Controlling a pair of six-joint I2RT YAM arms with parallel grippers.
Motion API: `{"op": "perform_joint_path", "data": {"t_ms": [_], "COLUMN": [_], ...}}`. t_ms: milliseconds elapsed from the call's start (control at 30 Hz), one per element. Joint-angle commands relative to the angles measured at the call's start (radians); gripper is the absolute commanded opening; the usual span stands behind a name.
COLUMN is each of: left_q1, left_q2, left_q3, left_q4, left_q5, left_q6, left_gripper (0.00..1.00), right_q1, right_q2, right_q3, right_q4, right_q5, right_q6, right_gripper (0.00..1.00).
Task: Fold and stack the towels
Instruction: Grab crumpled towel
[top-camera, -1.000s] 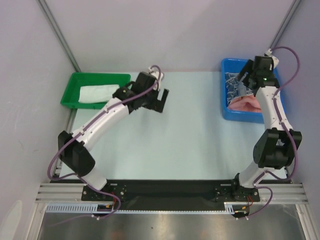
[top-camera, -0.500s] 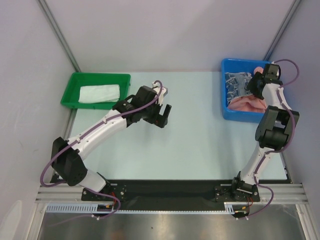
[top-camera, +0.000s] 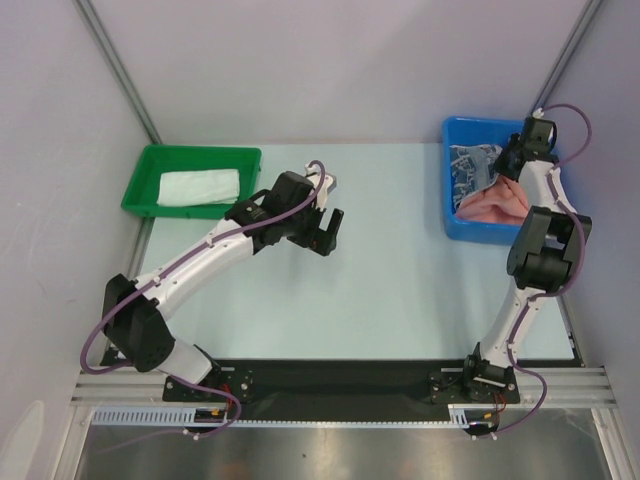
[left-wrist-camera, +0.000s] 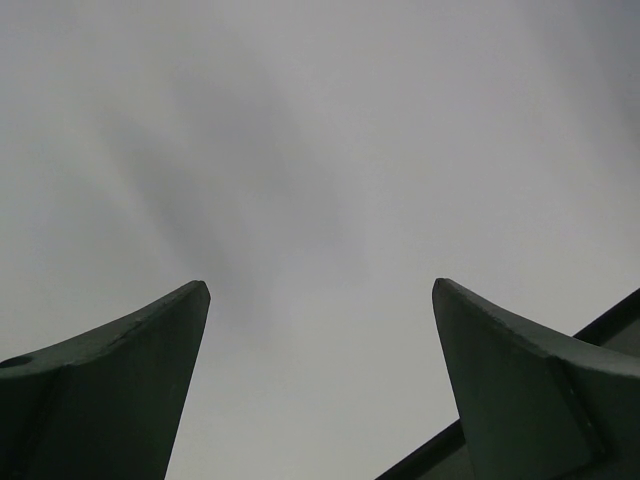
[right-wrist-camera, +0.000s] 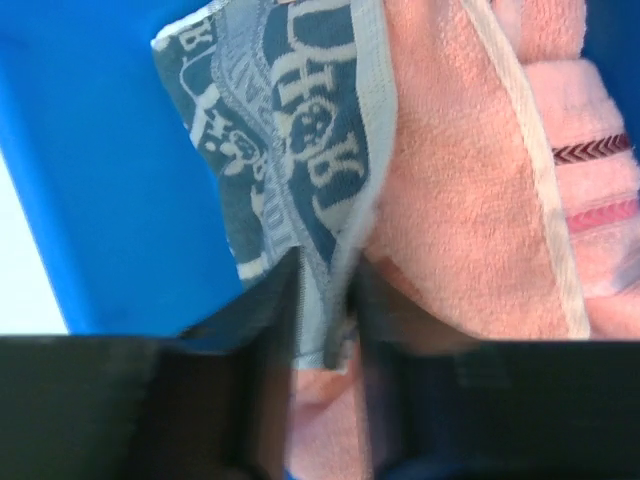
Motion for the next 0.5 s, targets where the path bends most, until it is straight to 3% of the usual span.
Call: {"op": "perform_joint_path", "data": {"t_ms": [0, 67, 100, 267, 467], "left_q1": [0.003, 0.003, 0.003, 0.003, 0.015], "left_q2": [-0.032, -0.032, -0.032, -0.052, -0.135], "left_q3": [0.006, 0.003, 0.001, -0.003, -0.041], "left_q4": [0.027, 0.028, 0.028, 0.05, 0.099], "left_q5": [0.012, 0.007, 0.006, -0.002, -0.06], "left_q6": [-0.011, -0.008, -0.008, -0.015, -0.026], "left_gripper": [1.0, 1.0, 1.0, 1.0, 1.0], "right_q1": [0.004, 0.005, 0.01, 0.054, 0.238], "right_q2": [0.031, 0.031, 0.031, -0.001, -0.176], "right_q3": [0.071, 0.083, 0.121, 0.353, 0.587], "right_q4": [0.014, 0.022, 0.011, -0.084, -0.084], "right_q5": [0.006, 0.002, -0.012, -0.103, -0.117], "right_q6": [-0.023, -0.029, -0.034, -0.038, -0.162], "right_gripper": [0.25, 0.13, 0.0, 0.0, 0.0]}}
